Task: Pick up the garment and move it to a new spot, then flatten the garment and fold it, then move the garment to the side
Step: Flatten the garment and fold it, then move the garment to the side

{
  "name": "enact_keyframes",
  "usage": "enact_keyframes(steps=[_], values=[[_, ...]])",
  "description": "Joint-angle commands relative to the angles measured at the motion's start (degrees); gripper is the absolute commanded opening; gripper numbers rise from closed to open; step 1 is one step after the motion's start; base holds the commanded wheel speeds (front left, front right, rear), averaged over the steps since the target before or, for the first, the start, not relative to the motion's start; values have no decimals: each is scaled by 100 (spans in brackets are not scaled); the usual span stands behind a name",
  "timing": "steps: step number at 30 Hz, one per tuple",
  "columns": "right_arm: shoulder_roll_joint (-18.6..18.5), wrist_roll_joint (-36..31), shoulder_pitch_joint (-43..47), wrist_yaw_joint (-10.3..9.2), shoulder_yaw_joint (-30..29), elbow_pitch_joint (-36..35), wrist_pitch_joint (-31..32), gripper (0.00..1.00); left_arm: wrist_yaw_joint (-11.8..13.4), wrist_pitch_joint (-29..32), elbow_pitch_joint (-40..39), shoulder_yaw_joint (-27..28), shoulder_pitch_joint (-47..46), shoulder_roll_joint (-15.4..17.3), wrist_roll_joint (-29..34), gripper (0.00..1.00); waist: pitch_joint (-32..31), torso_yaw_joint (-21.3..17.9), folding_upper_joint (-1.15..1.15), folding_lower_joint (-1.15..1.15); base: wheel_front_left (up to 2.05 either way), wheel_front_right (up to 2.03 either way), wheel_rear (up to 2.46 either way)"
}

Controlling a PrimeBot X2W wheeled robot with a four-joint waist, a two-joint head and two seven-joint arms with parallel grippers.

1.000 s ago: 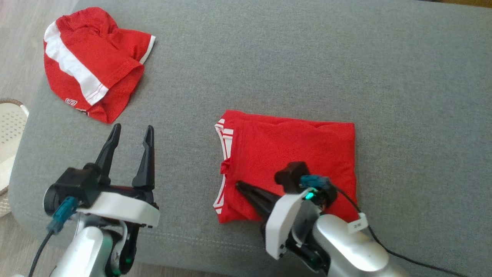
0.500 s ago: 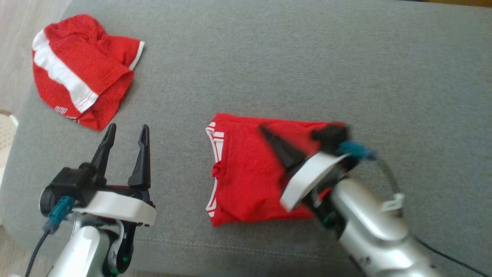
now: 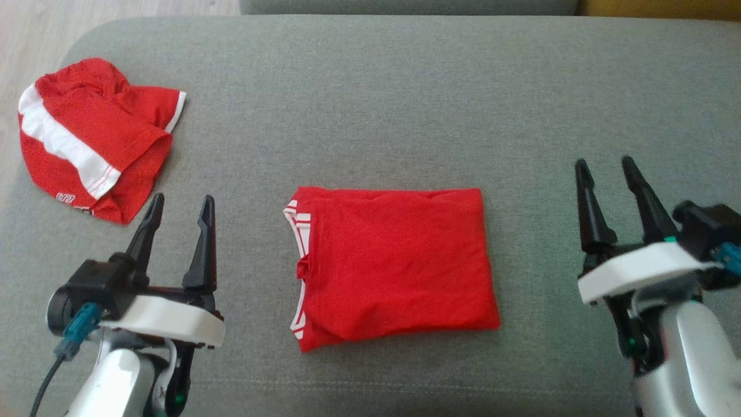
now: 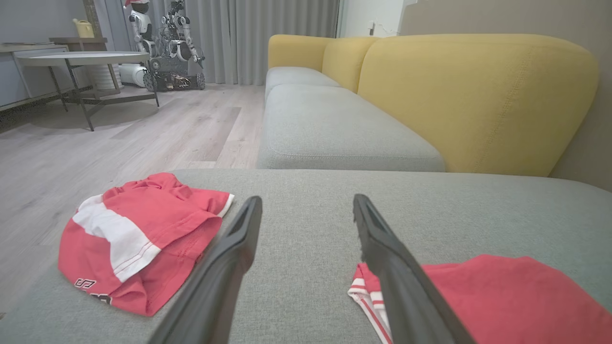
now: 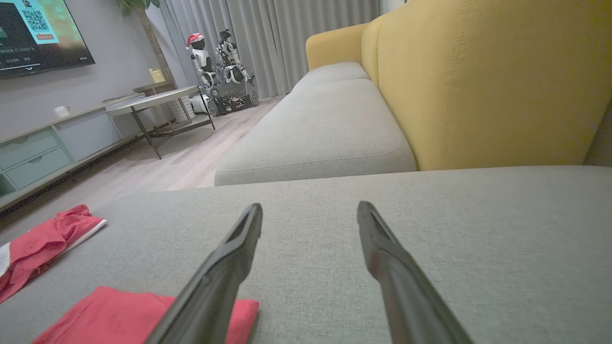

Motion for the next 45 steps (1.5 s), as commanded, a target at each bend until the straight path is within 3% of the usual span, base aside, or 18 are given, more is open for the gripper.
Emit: enact_keyframes(steps=[1, 8, 14, 23, 45], values=[[70, -146, 54, -4, 14, -461, 136, 100, 41, 29, -221, 295, -110, 192, 25, 100, -47, -49, 0, 0, 0, 0, 0], [141, -454, 731, -4, -263, -1345, 596, 100, 91, 137, -318, 229, 73, 283, 66, 100, -271, -150, 0, 0, 0, 0, 0], [152, -590, 1146, -4, -365, -1670, 844, 100, 158, 230, -405, 177, 352, 319, 42, 100, -567, -196, 0, 0, 0, 0, 0], [173, -567, 1541, -4, -478, -1811, 971, 100, 272, 373, -553, 132, 720, 347, -19, 100, -884, -177, 0, 0, 0, 0, 0], [209, -489, 1608, -4, -483, -1898, 945, 100, 260, 441, -578, 40, 638, 433, -41, 100, -974, -169, 0, 0, 0, 0, 0]])
